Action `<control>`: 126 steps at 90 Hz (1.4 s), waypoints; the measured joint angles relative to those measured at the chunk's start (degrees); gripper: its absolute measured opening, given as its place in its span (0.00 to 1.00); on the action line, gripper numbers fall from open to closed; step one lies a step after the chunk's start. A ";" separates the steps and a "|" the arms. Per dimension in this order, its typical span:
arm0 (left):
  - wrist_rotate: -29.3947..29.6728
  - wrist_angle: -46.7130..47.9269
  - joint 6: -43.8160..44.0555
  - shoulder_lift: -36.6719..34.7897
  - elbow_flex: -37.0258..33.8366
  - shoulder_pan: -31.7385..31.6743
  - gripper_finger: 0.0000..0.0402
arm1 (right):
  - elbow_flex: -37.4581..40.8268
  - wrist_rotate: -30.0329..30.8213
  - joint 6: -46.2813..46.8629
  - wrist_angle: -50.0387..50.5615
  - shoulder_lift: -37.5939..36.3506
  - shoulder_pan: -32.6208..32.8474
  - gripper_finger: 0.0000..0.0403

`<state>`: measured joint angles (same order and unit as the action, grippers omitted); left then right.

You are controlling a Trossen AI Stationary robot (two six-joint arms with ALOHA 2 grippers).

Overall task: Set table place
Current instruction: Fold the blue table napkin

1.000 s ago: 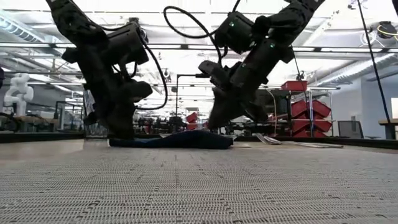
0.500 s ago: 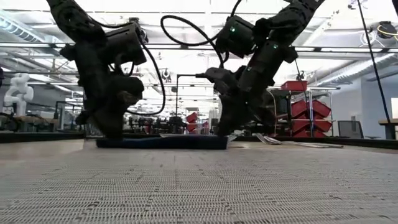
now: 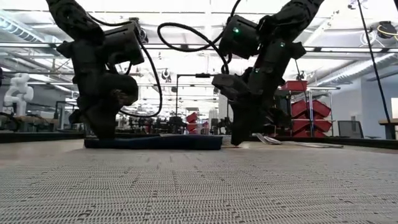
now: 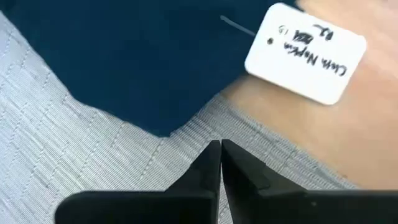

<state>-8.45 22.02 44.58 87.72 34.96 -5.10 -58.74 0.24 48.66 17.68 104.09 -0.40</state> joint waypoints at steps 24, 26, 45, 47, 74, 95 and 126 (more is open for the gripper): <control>0.03 -0.95 -0.04 0.00 -0.04 0.00 0.00 | 0.00 -0.62 -0.26 -4.51 0.00 -1.77 0.00; 0.03 -0.94 -0.06 0.00 -0.04 0.00 0.00 | 0.00 -0.76 -0.44 -5.27 0.00 -2.09 0.00; 0.24 -0.96 -0.29 0.00 -0.04 0.00 0.00 | -0.02 -4.25 -2.08 -16.13 -0.57 -3.76 0.00; 0.31 -0.96 -0.13 0.00 -0.04 0.00 0.00 | -0.02 -4.05 -1.81 -16.64 -0.60 -3.78 0.00; 0.81 -1.05 -0.17 0.00 -0.04 0.04 0.00 | 0.02 -3.38 -0.90 -9.46 -0.85 -2.25 0.00; 0.98 -1.30 -0.33 0.00 -0.07 0.04 0.00 | 0.02 -0.01 3.08 -0.74 -0.79 0.35 0.00; 1.20 -3.82 -0.09 0.07 -0.35 0.04 0.00 | 0.02 -3.62 1.65 -7.61 2.82 -2.48 0.00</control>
<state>-7.25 18.20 44.49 87.79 34.61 -5.06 -58.72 -3.38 50.32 10.07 106.91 -2.89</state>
